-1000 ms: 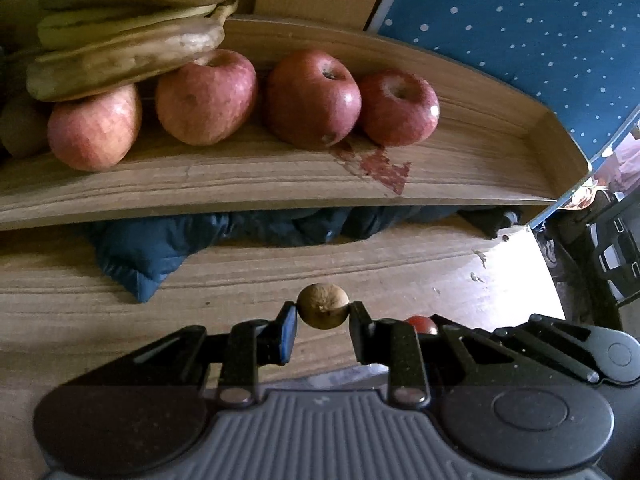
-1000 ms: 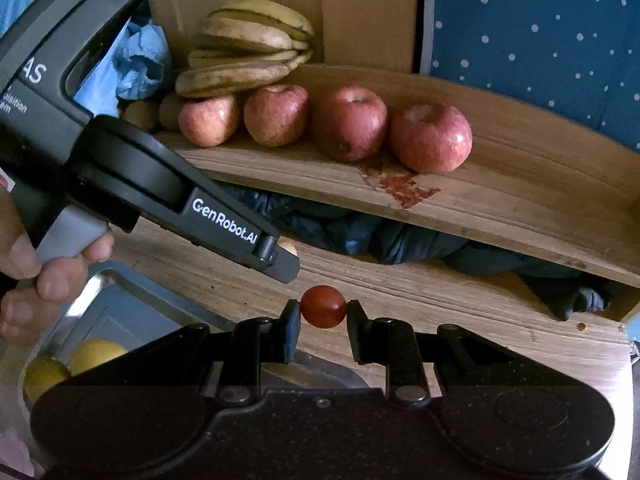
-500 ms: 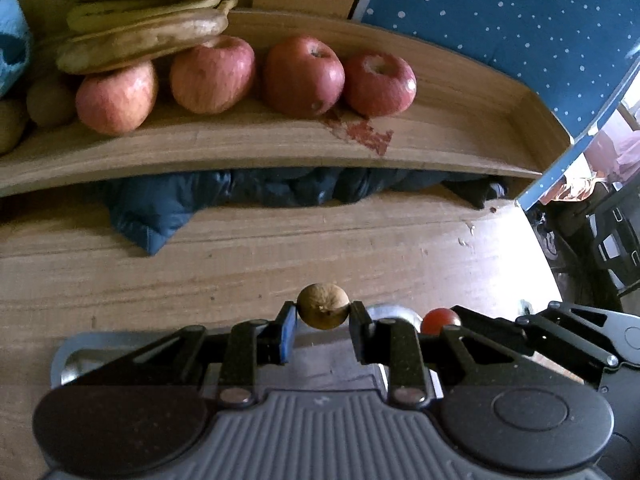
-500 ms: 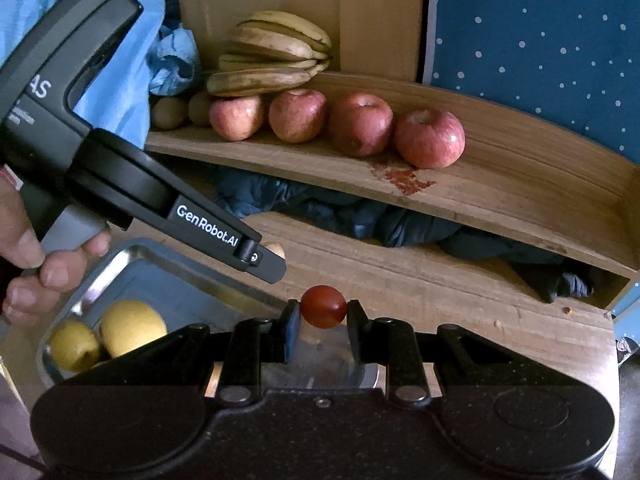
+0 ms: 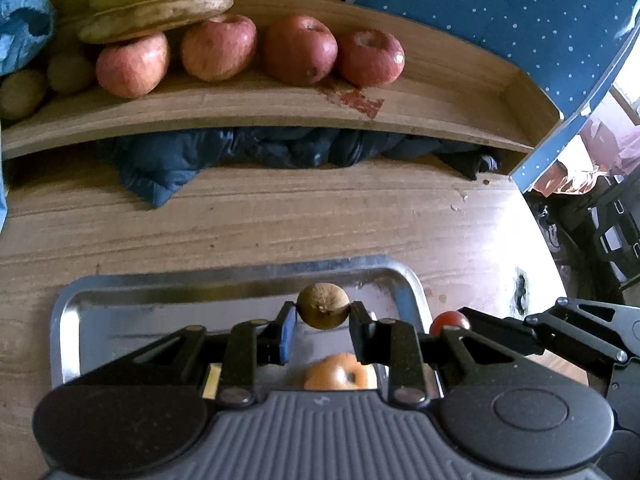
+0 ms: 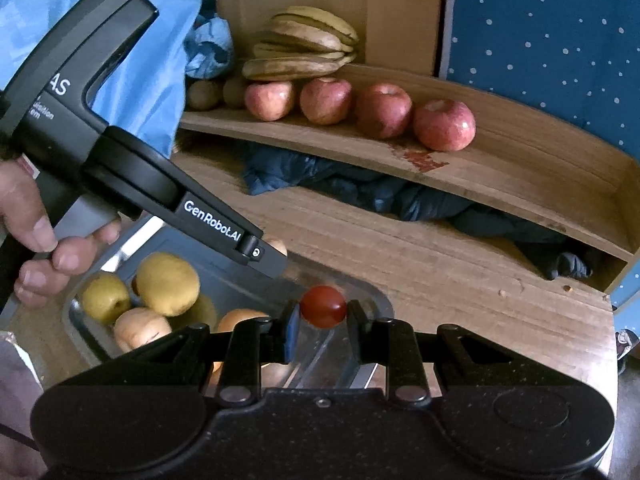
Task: Organize fruits
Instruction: 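Carry the cherry tomato in the right tool while the left tool carries the brown fruit to the tray, then lower and open the right tool to release the cherry tomato while the left tool releases the brown fruit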
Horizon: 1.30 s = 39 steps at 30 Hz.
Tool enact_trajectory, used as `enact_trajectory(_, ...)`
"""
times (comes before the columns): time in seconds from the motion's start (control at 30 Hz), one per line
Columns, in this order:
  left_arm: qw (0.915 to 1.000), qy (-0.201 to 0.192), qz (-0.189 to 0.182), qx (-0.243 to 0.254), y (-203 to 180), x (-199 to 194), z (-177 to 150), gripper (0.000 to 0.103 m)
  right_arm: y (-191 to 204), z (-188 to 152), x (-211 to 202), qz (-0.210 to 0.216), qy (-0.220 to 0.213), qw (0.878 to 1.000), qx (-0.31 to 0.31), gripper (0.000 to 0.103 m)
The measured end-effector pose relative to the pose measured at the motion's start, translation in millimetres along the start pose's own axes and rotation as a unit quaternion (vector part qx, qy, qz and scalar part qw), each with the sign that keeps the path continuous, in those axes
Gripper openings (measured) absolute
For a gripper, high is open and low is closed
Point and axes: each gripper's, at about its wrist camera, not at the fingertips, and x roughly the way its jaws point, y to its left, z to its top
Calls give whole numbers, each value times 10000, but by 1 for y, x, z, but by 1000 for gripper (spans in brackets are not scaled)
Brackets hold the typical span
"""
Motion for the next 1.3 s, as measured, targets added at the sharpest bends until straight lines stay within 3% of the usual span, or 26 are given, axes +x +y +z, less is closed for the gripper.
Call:
enact_trajectory(0.43, 9998, 134, 118, 89, -3, -6, -29, 31, 16, -28, -10, 361, 192, 9991, -115, 27)
enact_trajectory(0.97, 9991, 206, 245, 288, -2, -12, -34, 31, 34, -50, -9, 834, 558, 9949, -129, 27)
enact_trajectory(1.3, 9963, 354, 550, 557, 0, -4, -36, 31, 39, -50, 4, 1007, 772, 9919, -107, 27)
